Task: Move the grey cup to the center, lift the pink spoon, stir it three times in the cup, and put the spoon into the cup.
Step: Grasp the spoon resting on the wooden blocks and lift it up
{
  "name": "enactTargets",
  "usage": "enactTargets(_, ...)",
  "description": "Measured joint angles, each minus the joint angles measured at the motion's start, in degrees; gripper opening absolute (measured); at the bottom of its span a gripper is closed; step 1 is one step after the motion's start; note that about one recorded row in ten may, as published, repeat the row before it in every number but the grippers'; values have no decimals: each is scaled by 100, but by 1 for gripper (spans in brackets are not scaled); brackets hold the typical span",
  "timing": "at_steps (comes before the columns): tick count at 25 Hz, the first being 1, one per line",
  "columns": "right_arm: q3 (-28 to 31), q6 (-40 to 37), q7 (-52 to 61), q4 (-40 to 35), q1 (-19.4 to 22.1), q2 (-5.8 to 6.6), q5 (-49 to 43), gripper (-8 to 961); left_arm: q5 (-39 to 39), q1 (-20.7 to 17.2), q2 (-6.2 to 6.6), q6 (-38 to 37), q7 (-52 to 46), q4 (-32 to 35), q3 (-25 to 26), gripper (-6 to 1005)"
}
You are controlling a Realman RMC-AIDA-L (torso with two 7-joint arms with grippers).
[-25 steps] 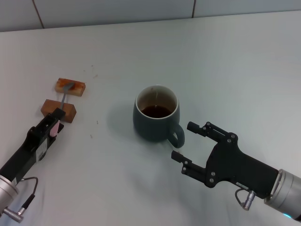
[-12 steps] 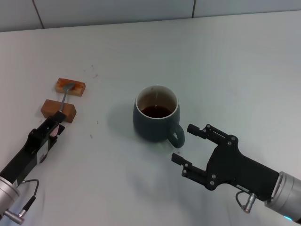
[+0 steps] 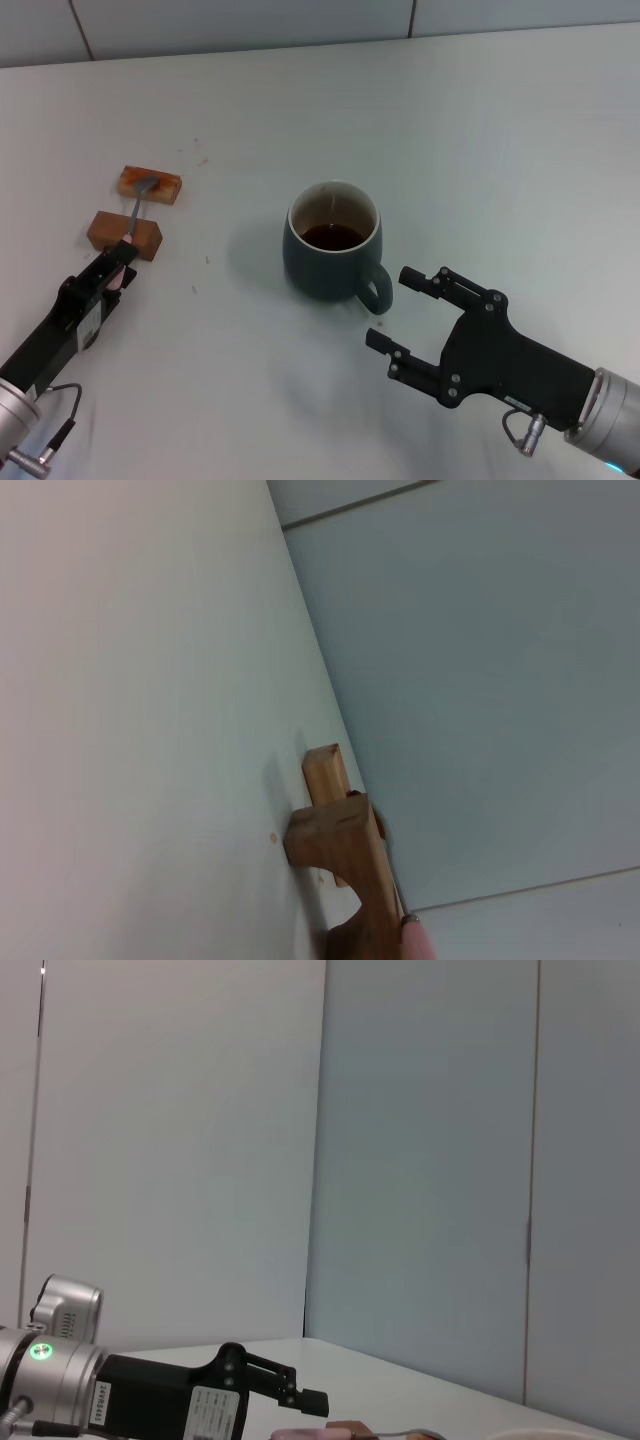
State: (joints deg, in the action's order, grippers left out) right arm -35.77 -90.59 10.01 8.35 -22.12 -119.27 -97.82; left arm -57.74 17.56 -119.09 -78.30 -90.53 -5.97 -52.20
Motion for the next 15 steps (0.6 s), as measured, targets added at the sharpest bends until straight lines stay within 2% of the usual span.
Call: enactTargets(15,0,-4,-11,-22,6,0,0,714,19,53,0,-1,-35,-101,68,419)
